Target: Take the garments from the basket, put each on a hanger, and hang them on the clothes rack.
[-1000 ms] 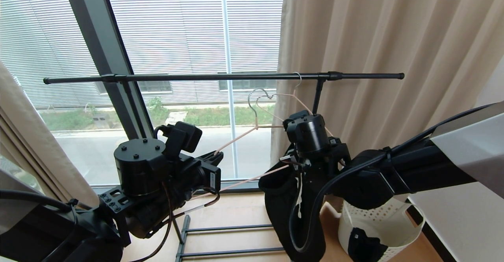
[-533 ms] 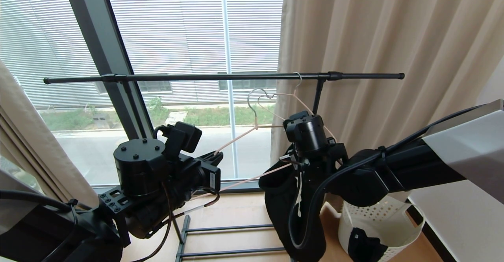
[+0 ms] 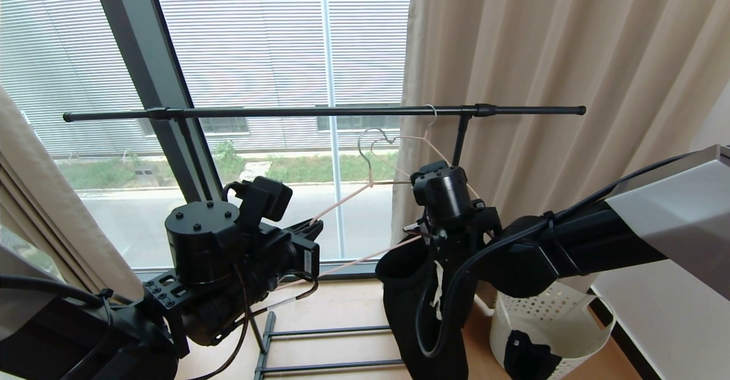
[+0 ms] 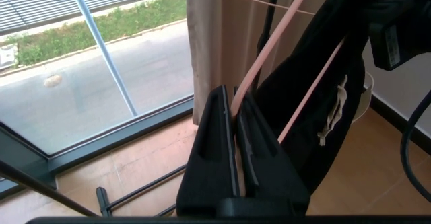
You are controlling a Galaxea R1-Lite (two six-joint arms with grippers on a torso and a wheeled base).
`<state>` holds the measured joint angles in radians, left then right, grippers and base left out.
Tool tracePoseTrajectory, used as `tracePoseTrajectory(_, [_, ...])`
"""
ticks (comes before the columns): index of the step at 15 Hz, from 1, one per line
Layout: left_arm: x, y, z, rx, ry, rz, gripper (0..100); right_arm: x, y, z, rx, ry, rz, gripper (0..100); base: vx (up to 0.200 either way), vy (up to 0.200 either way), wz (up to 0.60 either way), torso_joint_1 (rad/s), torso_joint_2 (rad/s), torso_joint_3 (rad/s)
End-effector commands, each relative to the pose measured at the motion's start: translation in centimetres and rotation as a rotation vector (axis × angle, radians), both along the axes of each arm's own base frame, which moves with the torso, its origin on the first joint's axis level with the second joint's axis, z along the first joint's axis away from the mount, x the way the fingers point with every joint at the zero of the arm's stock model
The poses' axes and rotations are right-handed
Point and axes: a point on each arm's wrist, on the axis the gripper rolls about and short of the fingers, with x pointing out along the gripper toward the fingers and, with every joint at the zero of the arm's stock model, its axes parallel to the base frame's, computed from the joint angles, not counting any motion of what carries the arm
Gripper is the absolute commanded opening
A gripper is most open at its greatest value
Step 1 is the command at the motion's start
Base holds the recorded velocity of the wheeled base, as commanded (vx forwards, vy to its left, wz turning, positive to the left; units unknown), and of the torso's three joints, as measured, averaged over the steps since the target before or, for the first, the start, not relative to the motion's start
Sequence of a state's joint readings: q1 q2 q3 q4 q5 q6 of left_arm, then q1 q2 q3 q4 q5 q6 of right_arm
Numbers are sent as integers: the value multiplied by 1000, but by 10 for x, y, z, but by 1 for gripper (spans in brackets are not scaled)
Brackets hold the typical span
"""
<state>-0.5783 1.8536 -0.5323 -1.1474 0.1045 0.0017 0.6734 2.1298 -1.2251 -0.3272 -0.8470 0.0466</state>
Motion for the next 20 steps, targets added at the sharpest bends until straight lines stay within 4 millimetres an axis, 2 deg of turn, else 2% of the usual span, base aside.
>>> tracePoseTrajectory(1, [0, 0, -2, 5, 5, 0, 0, -2, 0, 3, 6, -7, 3, 0, 0, 0, 0, 0, 0, 0])
tracePoseTrajectory(4, [-1, 0, -5, 11, 15, -3, 0, -12, 5, 17, 40, -35, 22, 0, 0, 0, 0, 0, 0, 0])
tracePoseTrajectory(8, [-1, -2, -8, 18, 25, -10, 0, -37, 13, 41, 97, -79, 70, 0, 0, 0, 0, 0, 0, 0])
tracePoseTrajectory(10, [1, -3, -8, 16, 20, -10, 0, -43, 15, 44, 102, -83, 85, 0, 0, 0, 0, 0, 0, 0])
tracePoseTrajectory(12, [0, -5, -7, 15, 17, -13, 0, -63, 29, 55, 150, -105, 138, 0, 0, 0, 0, 0, 0, 0])
tracePoseTrajectory(16, [0, -5, -7, 17, 18, -13, 0, -83, 45, 58, 195, -110, 192, 0, 0, 0, 0, 0, 0, 0])
tracePoseTrajectory(20, [0, -5, -5, 3, 1, -11, 0, -99, 59, 51, 207, -93, 242, 0, 0, 0, 0, 0, 0, 0])
